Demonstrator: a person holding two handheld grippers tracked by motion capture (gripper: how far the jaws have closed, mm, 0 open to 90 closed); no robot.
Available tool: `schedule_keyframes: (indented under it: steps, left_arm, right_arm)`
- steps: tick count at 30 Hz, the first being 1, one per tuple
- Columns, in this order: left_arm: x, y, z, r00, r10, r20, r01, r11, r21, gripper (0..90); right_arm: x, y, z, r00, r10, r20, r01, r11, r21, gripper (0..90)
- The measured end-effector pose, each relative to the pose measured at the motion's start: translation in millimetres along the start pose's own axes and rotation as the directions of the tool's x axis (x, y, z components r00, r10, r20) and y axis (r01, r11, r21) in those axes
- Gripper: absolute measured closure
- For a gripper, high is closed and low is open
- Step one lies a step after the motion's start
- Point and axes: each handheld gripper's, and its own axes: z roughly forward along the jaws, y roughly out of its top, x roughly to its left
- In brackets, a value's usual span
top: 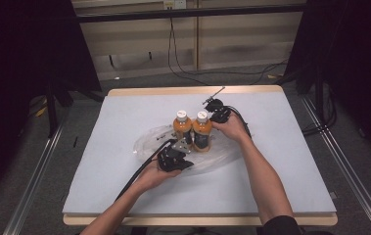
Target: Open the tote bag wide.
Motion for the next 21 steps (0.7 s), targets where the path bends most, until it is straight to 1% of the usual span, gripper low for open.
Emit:
schedule_keyframes:
  steps: [1, 2, 3, 4, 5, 6, 8, 9, 10, 11, 12, 13, 14, 15, 16, 17, 18, 19, 20, 21]
  left_arm:
    - [-1.4, -1.5, 0.4, 0.9999, 0.005, 0.010, -0.005, 0.9999, -0.016, 90.0]
    - [-3.5, -2.6, -0.1, 0.9999, 0.009, 0.011, -0.008, 0.9998, -0.019, 90.0]
    - [-5.2, -3.2, -1.5, 0.9998, 0.012, 0.016, -0.012, 0.9999, -0.008, 90.0]
    - [-6.0, -4.2, -2.1, 0.9995, 0.012, 0.030, -0.011, 0.9999, -0.010, 90.0]
    - [-7.5, -5.5, -2.3, 0.9996, 0.012, 0.027, -0.012, 0.9998, -0.016, 90.0]
    - [-8.9, -7.2, -2.9, 0.9990, 0.010, 0.043, -0.009, 0.9997, -0.024, 90.0]
    - [-11.4, -9.7, -5.2, 0.9986, 0.018, 0.050, -0.017, 0.9997, -0.019, 90.0]
    - [-12.3, -10.9, -6.4, 0.9974, 0.024, 0.067, -0.023, 0.9996, -0.018, 90.0]
    - [-14.3, -12.3, -6.9, 0.9976, 0.019, 0.067, -0.017, 0.9996, -0.024, 90.0]
    - [-15.5, -13.3, -7.7, 0.9974, 0.027, 0.067, -0.025, 0.9994, -0.025, 90.0]
    - [-15.4, -13.4, -9.3, 0.9961, 0.031, 0.082, -0.031, 0.9995, -0.010, 90.0]
    - [-15.9, -13.8, -9.4, 0.9962, 0.024, 0.084, -0.023, 0.9997, -0.013, 90.0]
    - [-15.1, -14.2, -9.9, 0.9953, 0.022, 0.095, -0.020, 0.9997, -0.013, 90.0]
    - [-15.5, -15.0, -9.5, 0.9961, 0.014, 0.087, -0.012, 0.9997, -0.021, 90.0]
    - [-14.1, -15.8, -11.0, 0.9959, 0.009, 0.090, -0.008, 0.9998, -0.016, 90.0]
    - [-13.0, -16.4, -12.7, 0.9953, -0.005, 0.097, 0.006, 0.9999, -0.013, 90.0]
    - [-12.0, -18.6, -12.0, 0.9937, -0.019, 0.110, 0.025, 0.9982, -0.054, 90.0]
    - [-10.9, -20.1, -13.4, 0.9924, -0.031, 0.119, 0.041, 0.9960, -0.080, 90.0]
    - [-10.7, -20.9, -16.8, 0.9934, -0.037, 0.108, 0.049, 0.9932, -0.105, 90.0]
    - [-11.4, -20.8, -18.6, 0.9941, -0.041, 0.101, 0.055, 0.9892, -0.136, 89.3]
  right_arm:
    - [0.5, 1.7, 1.2, 0.9999, 0.010, 0.004, -0.010, 1.000, -0.003, 90.0]
    - [0.4, 3.3, 1.9, 0.9998, 0.010, 0.014, -0.010, 1.000, -0.003, 90.0]
    - [0.7, 4.9, 2.8, 0.9995, 0.017, 0.025, -0.017, 1.000, -0.003, 90.0]
    - [0.7, 6.4, 3.7, 0.9993, 0.018, 0.034, -0.018, 1.000, -0.004, 90.0]
    - [0.6, 7.9, 4.5, 0.9987, 0.018, 0.047, -0.017, 1.000, -0.006, 90.0]
    - [0.3, 9.2, 5.2, 0.9980, 0.023, 0.059, -0.022, 1.000, -0.006, 90.0]
    - [-1.9, 11.1, 6.7, 0.9961, 0.026, 0.084, -0.024, 1.000, -0.018, 90.0]
    - [-2.3, 11.7, 7.1, 0.9950, 0.038, 0.092, -0.036, 0.999, -0.019, 90.0]
    - [-3.1, 12.4, 8.0, 0.9941, 0.042, 0.100, -0.040, 0.999, -0.028, 90.0]
    - [-4.1, 13.0, 8.7, 0.9925, 0.044, 0.114, -0.040, 0.999, -0.035, 90.0]
    - [-3.6, 14.1, 8.8, 0.9896, 0.051, 0.134, -0.047, 0.998, -0.030, 90.0]
    - [-2.9, 15.4, 9.2, 0.9846, 0.039, 0.171, -0.035, 0.999, -0.027, 90.0]
    - [-2.2, 16.4, 9.4, 0.9818, 0.030, 0.187, -0.027, 0.999, -0.020, 90.0]
    - [-0.4, 17.3, 9.2, 0.9792, 0.030, 0.200, -0.029, 1.000, -0.009, 90.0]
    - [0.6, 17.8, 9.4, 0.9776, 0.020, 0.209, -0.020, 1.000, -0.005, 90.0]
    - [3.3, 18.0, 8.2, 0.9806, 0.019, 0.195, -0.020, 1.000, 0.004, 90.0]
    - [4.1, 17.5, 7.1, 0.9839, 0.013, 0.178, -0.013, 1.000, -0.005, 90.0]
    - [5.2, 16.9, 5.2, 0.9865, 0.012, 0.163, -0.009, 1.000, -0.017, 90.0]
    - [7.3, 16.0, 1.7, 0.9898, 0.015, 0.142, -0.010, 0.999, -0.037, 90.0]
    - [9.8, 14.5, -4.4, 0.9934, 0.026, 0.112, -0.018, 0.997, -0.071, 90.0]
